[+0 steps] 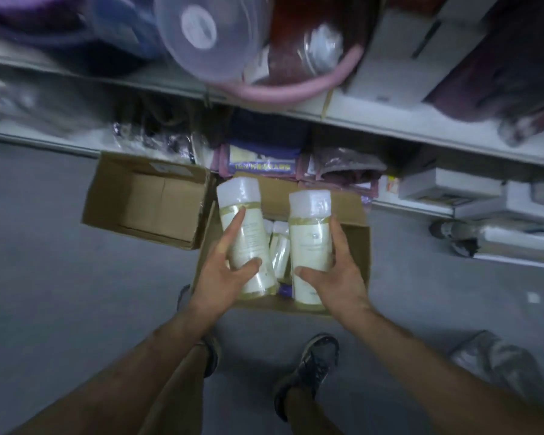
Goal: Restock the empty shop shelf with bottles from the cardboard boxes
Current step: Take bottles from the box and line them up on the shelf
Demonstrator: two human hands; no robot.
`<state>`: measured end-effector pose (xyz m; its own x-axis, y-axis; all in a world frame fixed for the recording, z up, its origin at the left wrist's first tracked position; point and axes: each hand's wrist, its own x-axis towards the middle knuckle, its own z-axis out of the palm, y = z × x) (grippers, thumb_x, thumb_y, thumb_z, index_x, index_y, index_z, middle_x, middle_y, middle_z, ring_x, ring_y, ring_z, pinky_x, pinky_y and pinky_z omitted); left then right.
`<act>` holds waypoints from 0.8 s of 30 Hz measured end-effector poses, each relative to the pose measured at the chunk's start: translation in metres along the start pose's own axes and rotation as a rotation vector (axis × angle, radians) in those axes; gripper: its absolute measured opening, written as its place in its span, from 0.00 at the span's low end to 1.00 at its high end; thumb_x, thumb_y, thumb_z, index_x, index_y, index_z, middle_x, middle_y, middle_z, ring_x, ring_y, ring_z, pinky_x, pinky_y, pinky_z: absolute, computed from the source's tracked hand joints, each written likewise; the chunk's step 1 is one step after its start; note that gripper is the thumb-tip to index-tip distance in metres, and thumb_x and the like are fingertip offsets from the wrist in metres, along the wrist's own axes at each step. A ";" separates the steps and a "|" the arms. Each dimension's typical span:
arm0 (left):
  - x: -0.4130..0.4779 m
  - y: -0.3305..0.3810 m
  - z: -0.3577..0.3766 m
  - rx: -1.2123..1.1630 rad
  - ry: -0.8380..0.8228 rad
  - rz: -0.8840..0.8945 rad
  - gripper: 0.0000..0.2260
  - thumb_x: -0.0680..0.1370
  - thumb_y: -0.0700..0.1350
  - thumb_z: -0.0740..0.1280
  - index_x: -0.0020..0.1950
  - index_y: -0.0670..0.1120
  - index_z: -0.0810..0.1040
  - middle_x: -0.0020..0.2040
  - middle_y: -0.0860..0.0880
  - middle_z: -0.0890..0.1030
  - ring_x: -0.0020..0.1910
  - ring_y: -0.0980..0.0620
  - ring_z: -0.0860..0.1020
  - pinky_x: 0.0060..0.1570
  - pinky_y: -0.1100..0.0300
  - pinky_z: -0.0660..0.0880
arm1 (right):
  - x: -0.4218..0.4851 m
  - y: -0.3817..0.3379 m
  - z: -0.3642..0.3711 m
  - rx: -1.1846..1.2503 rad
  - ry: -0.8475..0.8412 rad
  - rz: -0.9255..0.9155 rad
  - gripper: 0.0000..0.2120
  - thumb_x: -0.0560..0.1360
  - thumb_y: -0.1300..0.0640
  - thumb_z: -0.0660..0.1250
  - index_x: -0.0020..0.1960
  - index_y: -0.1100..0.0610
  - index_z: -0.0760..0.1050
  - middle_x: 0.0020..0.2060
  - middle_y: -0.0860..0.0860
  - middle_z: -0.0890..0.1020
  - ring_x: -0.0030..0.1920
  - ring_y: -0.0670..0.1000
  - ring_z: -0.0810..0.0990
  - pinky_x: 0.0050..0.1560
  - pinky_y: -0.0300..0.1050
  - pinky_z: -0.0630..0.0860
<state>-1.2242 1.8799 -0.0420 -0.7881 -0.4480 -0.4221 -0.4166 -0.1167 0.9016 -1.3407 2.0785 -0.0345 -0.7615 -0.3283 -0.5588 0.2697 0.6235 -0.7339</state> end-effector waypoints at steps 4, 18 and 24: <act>-0.052 0.111 -0.033 -0.008 0.132 0.116 0.44 0.78 0.33 0.75 0.74 0.80 0.66 0.73 0.73 0.72 0.73 0.57 0.76 0.72 0.49 0.76 | -0.049 -0.112 -0.025 0.048 -0.044 -0.149 0.56 0.66 0.51 0.82 0.78 0.20 0.51 0.64 0.26 0.78 0.64 0.34 0.79 0.66 0.53 0.80; -0.238 0.393 -0.221 -0.371 0.536 0.426 0.48 0.70 0.47 0.79 0.81 0.73 0.59 0.68 0.45 0.83 0.66 0.42 0.83 0.61 0.36 0.82 | -0.234 -0.465 -0.004 0.052 -0.343 -0.649 0.54 0.69 0.54 0.82 0.80 0.25 0.52 0.62 0.27 0.78 0.59 0.34 0.82 0.48 0.34 0.82; -0.275 0.455 -0.332 -0.504 0.563 0.435 0.49 0.67 0.45 0.81 0.81 0.69 0.62 0.68 0.43 0.83 0.66 0.38 0.82 0.63 0.30 0.79 | -0.281 -0.588 0.068 0.102 -0.364 -0.729 0.45 0.66 0.52 0.83 0.74 0.33 0.63 0.60 0.37 0.82 0.54 0.34 0.83 0.43 0.31 0.81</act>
<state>-1.0464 1.6556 0.5162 -0.4337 -0.9001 -0.0414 0.2246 -0.1524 0.9625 -1.2451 1.7566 0.5277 -0.5324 -0.8465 -0.0059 -0.1531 0.1031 -0.9828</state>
